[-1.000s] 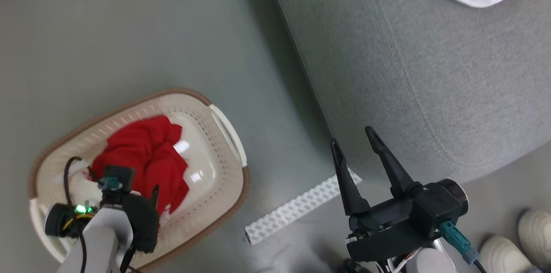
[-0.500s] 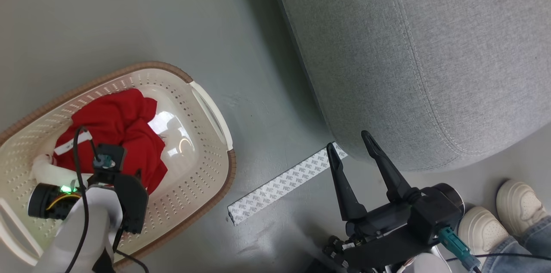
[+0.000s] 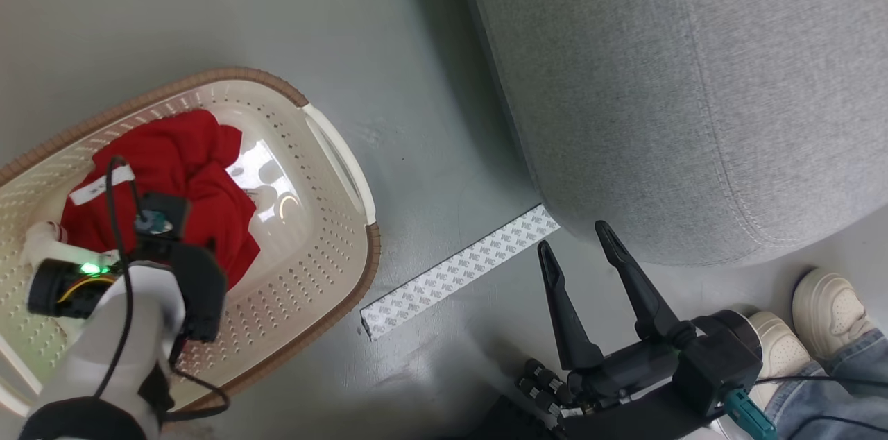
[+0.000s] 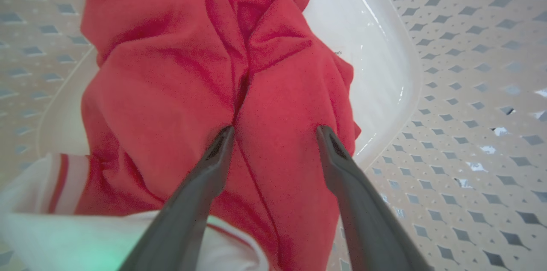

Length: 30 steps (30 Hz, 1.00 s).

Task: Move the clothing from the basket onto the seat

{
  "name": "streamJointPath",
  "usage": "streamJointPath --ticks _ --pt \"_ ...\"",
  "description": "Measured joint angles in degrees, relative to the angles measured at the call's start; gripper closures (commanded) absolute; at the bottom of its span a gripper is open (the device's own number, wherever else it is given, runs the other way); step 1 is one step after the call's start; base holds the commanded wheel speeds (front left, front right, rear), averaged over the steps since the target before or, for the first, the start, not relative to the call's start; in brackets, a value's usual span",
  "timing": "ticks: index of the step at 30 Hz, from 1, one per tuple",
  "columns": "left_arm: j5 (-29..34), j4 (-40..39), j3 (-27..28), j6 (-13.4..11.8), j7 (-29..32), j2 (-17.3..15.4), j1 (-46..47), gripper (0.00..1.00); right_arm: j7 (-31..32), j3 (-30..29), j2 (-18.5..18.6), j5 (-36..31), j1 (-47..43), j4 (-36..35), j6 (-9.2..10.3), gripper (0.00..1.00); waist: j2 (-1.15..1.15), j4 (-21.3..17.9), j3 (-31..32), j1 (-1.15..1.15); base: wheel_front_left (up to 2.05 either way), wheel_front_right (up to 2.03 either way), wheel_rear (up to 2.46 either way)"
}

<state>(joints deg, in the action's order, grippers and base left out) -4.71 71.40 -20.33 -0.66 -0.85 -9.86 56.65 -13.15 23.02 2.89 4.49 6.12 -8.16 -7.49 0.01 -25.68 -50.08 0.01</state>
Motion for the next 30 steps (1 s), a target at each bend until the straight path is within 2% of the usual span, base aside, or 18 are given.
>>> streamJointPath --ticks 4,5,7,8,17,20,24,26,30 --pt "-0.03 1.09 -0.54 -0.01 0.30 -0.94 0.07 0.00 0.02 0.16 -0.01 0.02 -1.09 -0.54 0.00 0.00 0.00 0.03 -0.71 0.00 0.00 0.00 0.00" --pt "0.14 1.24 -0.88 -0.10 0.45 -1.04 0.11 0.28 0.02 0.15 0.00 0.02 -1.19 -0.66 0.00 0.00 0.00 0.00 -0.78 0.00 0.00 0.00 0.00" --pt "0.35 1.53 -1.37 -0.08 0.91 -1.27 0.34 0.94 0.02 0.13 0.00 0.03 -1.25 -1.00 0.00 0.00 -0.01 0.00 -0.83 0.00 0.00 0.00 0.00" --pt "0.48 1.63 -1.71 -0.01 1.07 -1.48 0.44 1.00 0.02 0.09 0.00 0.05 -1.41 -1.13 0.00 0.00 -0.01 0.02 -0.85 0.00 0.00 0.00 0.00" --pt "-0.96 2.09 -1.38 0.67 -0.53 -1.14 0.56 1.00 0.01 1.32 0.00 0.60 0.48 0.33 0.00 0.00 -0.01 -0.19 -0.22 -0.01 0.00 0.00 0.00" --pt "-3.64 2.18 0.08 2.72 -1.21 -0.30 -0.29 1.00 -0.24 1.88 -0.03 0.80 2.25 1.65 0.00 0.00 -0.01 -0.45 0.67 -0.01 0.00 0.00 0.00" --pt "-4.90 2.18 0.41 3.93 -2.92 2.31 -0.59 1.00 0.02 1.40 -0.07 0.10 3.37 3.27 0.00 0.00 -0.01 -0.03 2.50 -0.01 0.00 0.00 0.00" --pt "-7.12 2.25 1.30 5.68 -4.67 3.98 -1.76 1.00 0.60 0.81 -0.07 -0.68 4.41 4.60 0.00 0.00 -0.01 0.71 4.49 -0.01 0.00 0.00 0.00" --pt "-9.76 2.19 1.67 7.49 -7.64 5.35 -3.37 1.00 1.70 0.64 -0.13 -1.88 5.43 7.10 0.00 0.00 -0.01 1.92 8.32 -0.01 0.00 0.00 0.00"
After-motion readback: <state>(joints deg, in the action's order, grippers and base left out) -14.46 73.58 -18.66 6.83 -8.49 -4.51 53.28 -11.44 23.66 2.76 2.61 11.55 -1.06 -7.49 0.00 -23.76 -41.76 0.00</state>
